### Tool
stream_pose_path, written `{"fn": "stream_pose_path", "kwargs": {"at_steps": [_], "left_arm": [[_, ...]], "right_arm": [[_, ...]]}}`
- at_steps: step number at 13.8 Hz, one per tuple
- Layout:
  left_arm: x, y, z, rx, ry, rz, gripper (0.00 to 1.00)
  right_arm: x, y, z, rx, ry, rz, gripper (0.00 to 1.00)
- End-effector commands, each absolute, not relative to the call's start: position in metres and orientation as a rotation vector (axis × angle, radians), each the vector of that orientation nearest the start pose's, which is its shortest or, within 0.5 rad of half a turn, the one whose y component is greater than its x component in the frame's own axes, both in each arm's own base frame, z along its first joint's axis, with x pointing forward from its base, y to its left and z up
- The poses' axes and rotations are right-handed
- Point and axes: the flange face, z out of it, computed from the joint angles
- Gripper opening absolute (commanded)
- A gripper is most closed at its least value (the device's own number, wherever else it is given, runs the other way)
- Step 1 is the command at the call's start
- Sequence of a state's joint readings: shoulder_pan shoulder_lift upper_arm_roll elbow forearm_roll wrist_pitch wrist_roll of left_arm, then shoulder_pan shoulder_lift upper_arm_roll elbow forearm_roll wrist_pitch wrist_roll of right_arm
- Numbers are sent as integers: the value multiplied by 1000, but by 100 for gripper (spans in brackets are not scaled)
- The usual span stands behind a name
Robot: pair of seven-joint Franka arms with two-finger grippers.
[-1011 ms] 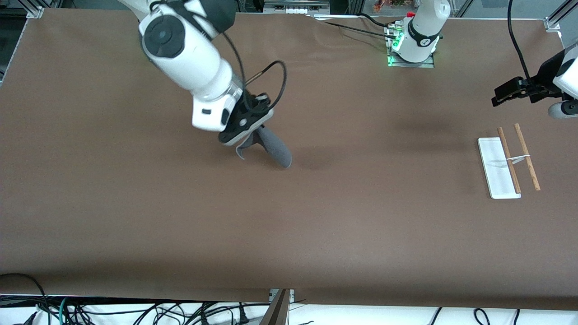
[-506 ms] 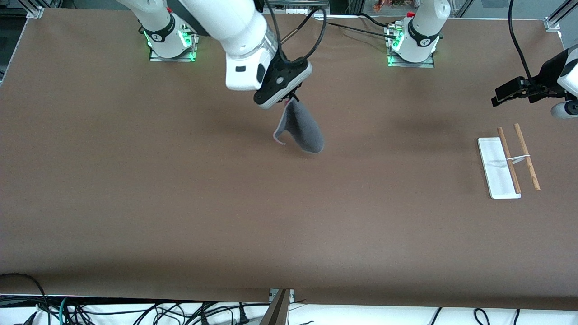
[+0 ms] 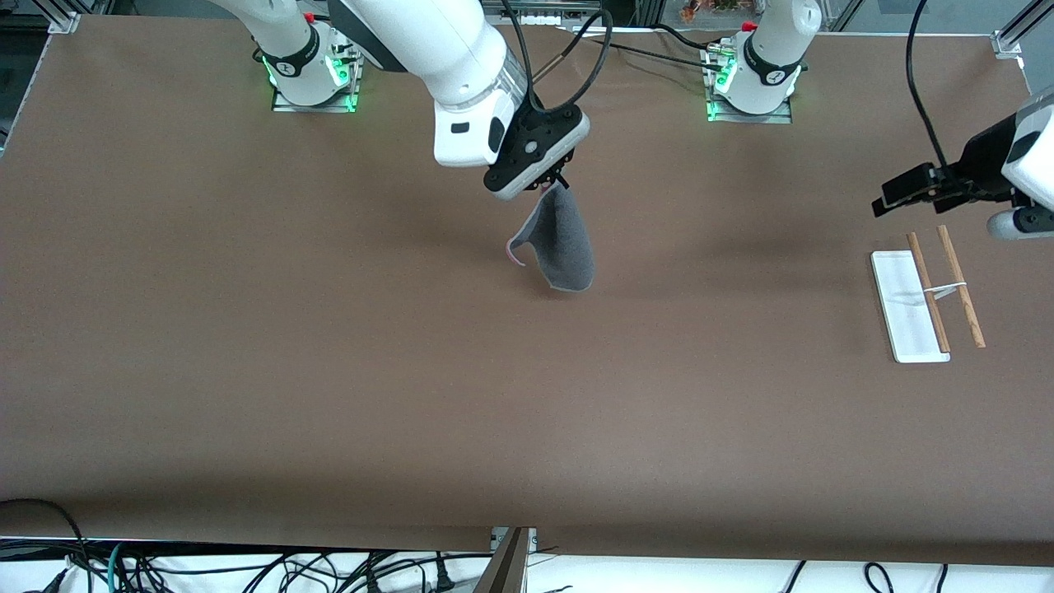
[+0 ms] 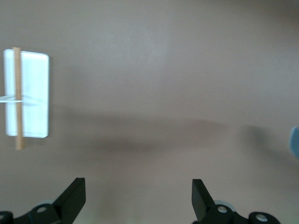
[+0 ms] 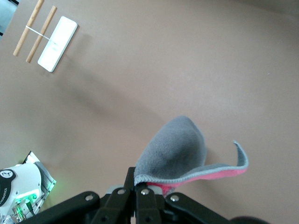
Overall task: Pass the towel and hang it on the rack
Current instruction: 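Hold the towel up with the right gripper while the left gripper approaches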
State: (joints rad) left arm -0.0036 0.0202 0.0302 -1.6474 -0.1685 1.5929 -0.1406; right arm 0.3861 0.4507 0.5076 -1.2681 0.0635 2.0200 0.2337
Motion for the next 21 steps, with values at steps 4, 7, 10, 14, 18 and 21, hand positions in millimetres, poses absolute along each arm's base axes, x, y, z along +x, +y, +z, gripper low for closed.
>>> {"fn": "stream_pose_path", "kwargs": {"at_steps": [4,7,10,14,18,21], "left_arm": [[592,-31,549,-3345,-356,59,100],[604,-33,525,-3379,-390,23,100],[613,-27,498,-3463,-505,80,100],[628,-5,449,-3611,-720,233,100],[631,13,368,-3771,-936,440,100],[632,6,310,-3790,-1214,645,100]], "right_arm": [[488,553,536,-2532,-766,-278,0],[469,574,530,-2511,-805,-265,0],[459,588,521,-2499,-784,-259,0],[455,595,519,-2487,-793,-275,0],[458,593,527,-2477,-784,-289,0],[463,591,537,-2464,-769,-309,0]]}}
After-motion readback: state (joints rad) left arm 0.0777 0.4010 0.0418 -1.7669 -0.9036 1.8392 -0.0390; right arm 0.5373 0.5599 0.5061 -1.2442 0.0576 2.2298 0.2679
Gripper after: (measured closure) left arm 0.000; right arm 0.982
